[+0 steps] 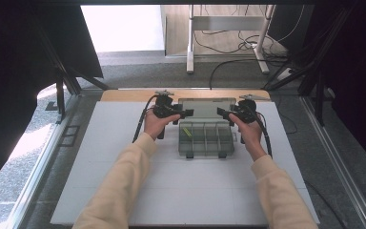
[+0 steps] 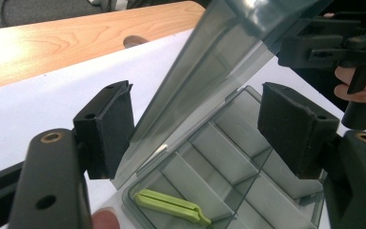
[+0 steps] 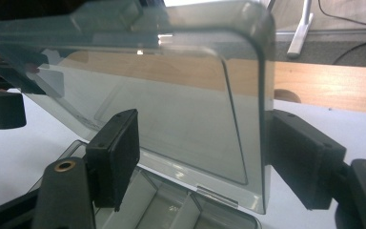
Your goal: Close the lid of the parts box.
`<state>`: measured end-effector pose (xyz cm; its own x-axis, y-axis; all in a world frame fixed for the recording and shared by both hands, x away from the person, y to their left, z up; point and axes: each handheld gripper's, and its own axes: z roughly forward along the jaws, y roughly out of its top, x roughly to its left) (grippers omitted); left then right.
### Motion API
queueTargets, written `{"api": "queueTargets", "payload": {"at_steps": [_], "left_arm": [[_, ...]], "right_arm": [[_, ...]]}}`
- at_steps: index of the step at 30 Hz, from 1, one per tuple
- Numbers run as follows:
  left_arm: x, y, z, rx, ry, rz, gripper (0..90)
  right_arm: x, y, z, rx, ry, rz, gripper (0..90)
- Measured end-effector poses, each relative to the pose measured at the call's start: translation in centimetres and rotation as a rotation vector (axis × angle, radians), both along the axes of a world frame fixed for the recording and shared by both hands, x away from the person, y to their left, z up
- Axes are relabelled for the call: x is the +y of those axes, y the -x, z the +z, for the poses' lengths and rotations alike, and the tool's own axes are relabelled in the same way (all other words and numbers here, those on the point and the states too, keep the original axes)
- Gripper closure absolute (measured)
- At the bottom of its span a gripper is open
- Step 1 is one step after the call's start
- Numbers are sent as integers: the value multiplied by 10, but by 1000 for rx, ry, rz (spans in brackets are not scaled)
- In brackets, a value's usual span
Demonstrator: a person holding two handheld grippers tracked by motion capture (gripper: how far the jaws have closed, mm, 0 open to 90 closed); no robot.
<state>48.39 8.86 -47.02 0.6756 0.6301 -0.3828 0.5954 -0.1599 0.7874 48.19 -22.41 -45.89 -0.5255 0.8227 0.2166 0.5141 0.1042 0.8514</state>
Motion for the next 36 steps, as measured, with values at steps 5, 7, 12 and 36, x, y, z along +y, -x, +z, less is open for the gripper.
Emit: {"api": "queueTargets", "payload": {"at_steps": [5, 7, 12, 36], "left_arm": [[0, 3, 0, -6, -1, -9, 282], [1, 4, -1, -6, 7, -8, 282], [2, 6, -3, -4, 11, -12, 282], [9, 17, -5, -31, -6, 4, 198]], "right_arm": [[4, 3, 3, -25, 18, 11, 268], [4, 4, 4, -29, 21, 14, 267], [3, 8, 4, -32, 16, 20, 268], [0, 16, 2, -33, 16, 39, 264]]}}
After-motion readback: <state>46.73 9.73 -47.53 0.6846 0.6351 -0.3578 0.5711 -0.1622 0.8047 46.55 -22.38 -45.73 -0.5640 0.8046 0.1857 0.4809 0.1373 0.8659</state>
